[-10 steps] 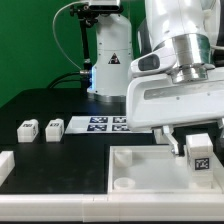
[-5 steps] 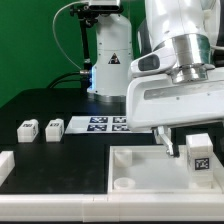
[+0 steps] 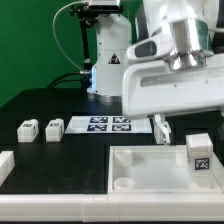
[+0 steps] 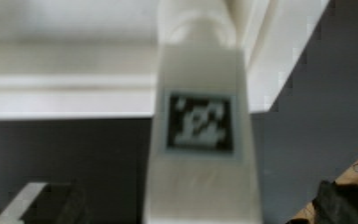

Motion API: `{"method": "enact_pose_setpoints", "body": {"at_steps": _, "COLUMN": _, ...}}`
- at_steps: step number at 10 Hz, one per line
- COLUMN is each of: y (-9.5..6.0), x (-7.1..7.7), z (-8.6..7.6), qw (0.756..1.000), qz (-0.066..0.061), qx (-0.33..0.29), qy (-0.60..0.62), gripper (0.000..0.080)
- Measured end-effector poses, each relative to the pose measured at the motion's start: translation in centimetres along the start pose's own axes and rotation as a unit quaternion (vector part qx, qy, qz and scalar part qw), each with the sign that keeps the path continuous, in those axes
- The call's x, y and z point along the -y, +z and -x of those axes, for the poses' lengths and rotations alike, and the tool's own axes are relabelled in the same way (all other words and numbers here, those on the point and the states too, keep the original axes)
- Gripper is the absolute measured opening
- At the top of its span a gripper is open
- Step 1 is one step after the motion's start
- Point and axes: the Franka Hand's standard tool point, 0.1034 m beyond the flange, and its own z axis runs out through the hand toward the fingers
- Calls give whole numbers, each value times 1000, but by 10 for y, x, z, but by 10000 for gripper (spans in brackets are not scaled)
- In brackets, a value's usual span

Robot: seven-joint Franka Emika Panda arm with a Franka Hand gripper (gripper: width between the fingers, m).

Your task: Assemble one leg

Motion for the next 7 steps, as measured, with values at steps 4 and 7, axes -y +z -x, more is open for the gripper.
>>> {"method": "enact_pose_setpoints", "body": {"at_steps": 4, "y": 4, "x": -5, "z": -10, "qw": 990, "qz": -18, "qx": 138, "qy": 18, "gripper": 649}}
{"method": "enact_pose_setpoints", "body": {"at_steps": 7, "y": 9, "x": 4, "z": -7, "qw": 956, "qz": -37, "qx": 288, "qy": 40, "gripper": 649}}
